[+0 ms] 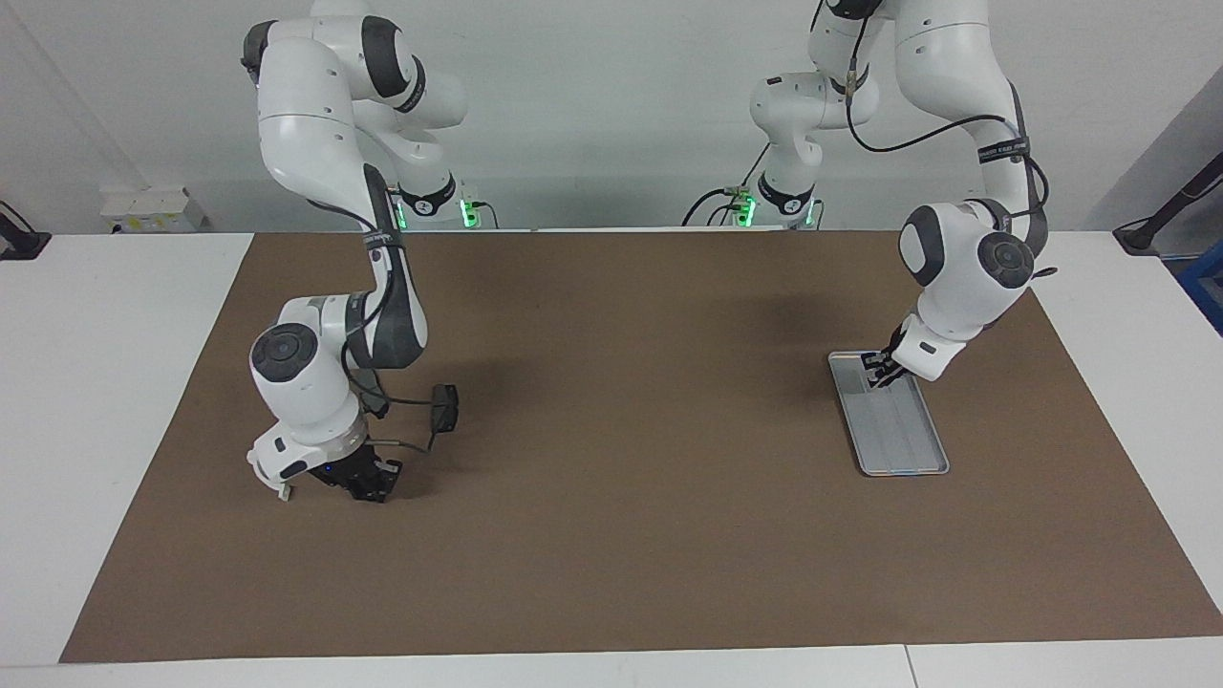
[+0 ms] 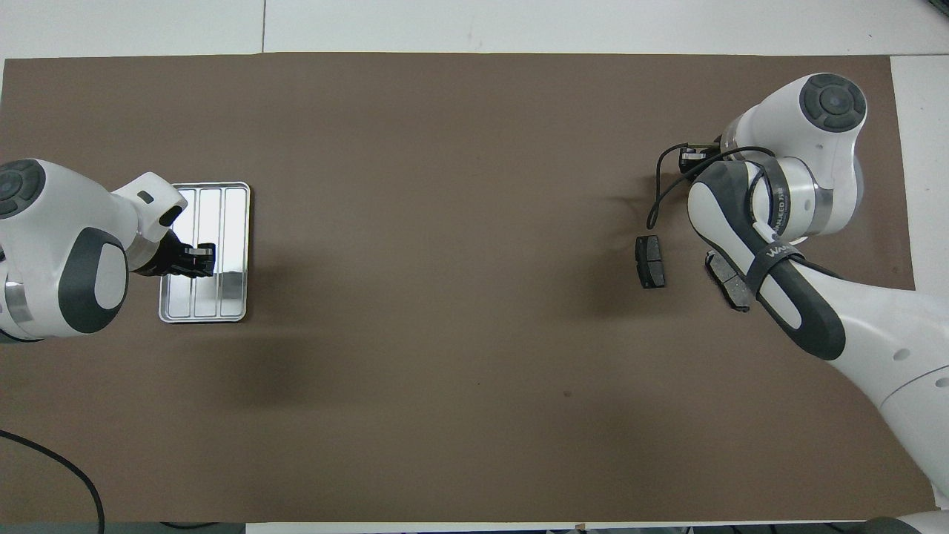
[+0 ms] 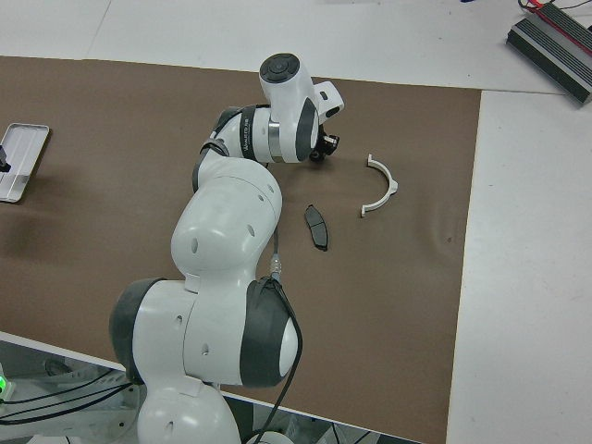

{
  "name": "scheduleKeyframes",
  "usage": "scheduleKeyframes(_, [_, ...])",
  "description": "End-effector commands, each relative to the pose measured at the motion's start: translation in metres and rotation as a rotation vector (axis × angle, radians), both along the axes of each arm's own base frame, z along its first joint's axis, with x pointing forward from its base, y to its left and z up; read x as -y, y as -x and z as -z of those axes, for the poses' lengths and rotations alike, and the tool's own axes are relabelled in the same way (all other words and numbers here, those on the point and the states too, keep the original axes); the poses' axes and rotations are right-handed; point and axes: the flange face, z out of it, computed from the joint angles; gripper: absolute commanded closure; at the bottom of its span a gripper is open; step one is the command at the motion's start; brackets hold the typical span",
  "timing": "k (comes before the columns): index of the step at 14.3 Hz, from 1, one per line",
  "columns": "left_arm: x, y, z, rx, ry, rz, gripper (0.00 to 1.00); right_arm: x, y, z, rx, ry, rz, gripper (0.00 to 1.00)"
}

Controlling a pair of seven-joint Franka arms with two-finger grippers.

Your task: Pick bearing gear from pile to tray

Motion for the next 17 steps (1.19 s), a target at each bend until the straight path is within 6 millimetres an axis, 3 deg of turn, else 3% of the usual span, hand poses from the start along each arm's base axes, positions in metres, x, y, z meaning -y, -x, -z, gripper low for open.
scheduleKeyframes(1, [-0.006, 0.012, 0.002, 0.012, -0.005, 0.011, 0.97, -0.027, 0.002, -0.082, -0.058, 0.027, -0.016, 1.00])
scheduleKeyframes(3, [-0.009, 0.016, 0.007, 0.005, -0.004, 0.014, 0.97, -0.069, 0.022, -0.134, -0.105, 0.023, -0.032, 1.00])
scheduleKeyframes(5, [-0.011, 0.018, 0.013, 0.002, -0.003, 0.025, 0.97, -0.109, 0.038, -0.167, -0.132, 0.018, 0.078, 1.00])
scheduleKeyframes(7, [-0.016, 0.019, 0.015, 0.007, 0.001, 0.057, 0.96, -0.185, 0.064, -0.191, -0.134, -0.005, 0.182, 1.00])
scheduleKeyframes(8, [-0.019, 0.019, 0.016, 0.008, 0.003, 0.062, 0.97, -0.224, 0.076, -0.193, -0.128, -0.031, 0.257, 1.00])
scheduleKeyframes(10, [-0.019, 0.021, 0.019, 0.012, 0.003, 0.071, 0.95, -0.279, 0.094, -0.193, -0.116, -0.088, 0.414, 1.00])
scheduleKeyframes(12, [-0.019, 0.025, 0.025, 0.018, 0.002, 0.069, 0.92, -0.334, 0.115, -0.180, -0.092, -0.110, 0.508, 1.00])
scheduleKeyframes(14, [-0.018, 0.027, 0.027, 0.020, 0.002, 0.066, 0.92, -0.373, 0.134, -0.150, -0.070, -0.133, 0.569, 1.00])
scheduleKeyframes(17, [-0.017, 0.027, 0.027, 0.015, 0.003, 0.059, 0.92, -0.409, 0.154, -0.097, -0.041, -0.150, 0.607, 1.00])
